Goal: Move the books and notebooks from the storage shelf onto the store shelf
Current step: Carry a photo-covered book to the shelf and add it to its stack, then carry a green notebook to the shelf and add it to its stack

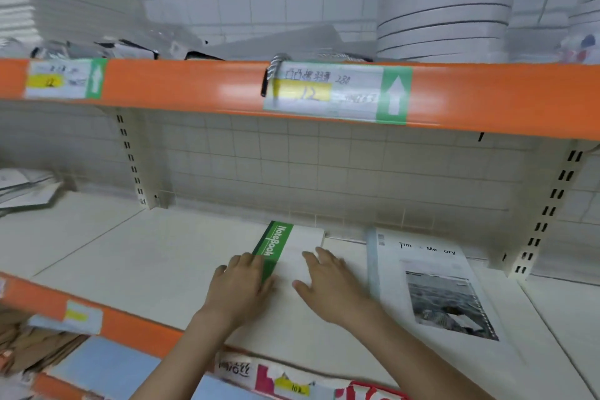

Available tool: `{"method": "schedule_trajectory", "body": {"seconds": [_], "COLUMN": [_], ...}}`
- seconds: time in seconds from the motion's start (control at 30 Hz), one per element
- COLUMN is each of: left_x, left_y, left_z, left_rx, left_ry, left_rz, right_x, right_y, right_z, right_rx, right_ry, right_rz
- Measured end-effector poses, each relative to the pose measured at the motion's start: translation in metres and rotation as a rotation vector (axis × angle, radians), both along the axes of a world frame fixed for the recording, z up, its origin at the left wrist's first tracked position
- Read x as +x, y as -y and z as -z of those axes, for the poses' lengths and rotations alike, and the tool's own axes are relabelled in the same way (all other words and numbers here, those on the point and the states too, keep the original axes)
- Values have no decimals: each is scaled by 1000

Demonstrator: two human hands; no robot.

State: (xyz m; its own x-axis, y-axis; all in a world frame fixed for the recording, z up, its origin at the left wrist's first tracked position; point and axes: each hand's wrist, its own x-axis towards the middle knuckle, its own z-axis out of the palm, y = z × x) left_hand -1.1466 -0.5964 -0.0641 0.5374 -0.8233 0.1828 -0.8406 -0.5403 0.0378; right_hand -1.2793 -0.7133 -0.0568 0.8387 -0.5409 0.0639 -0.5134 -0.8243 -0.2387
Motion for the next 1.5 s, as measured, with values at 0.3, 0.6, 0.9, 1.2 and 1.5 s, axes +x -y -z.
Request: {"method": "schedule_trajectory", "body": {"seconds": [0.3, 0.6, 0.9, 1.2, 1.5], "left_x": [88, 177, 254, 299, 348], "left_y": [-102, -216, -321, -416, -474], "left_z": [0, -5, -8, 2, 12], "left_rx": [48, 44, 89, 101, 45], "left_ry": [-30, -37, 15, 26, -8], "left_rz": [-193, -347, -512, -683, -775], "right_x": [108, 230, 344, 409, 467], "right_y": [-83, -181, -283, -373, -421], "right_z": [-9, -11, -17, -11, -4], "right_rx": [69, 52, 80, 51, 31], "right_ry": [-61, -86, -43, -47, -73], "right_rz": [-202, -400, -571, -759, -843]}}
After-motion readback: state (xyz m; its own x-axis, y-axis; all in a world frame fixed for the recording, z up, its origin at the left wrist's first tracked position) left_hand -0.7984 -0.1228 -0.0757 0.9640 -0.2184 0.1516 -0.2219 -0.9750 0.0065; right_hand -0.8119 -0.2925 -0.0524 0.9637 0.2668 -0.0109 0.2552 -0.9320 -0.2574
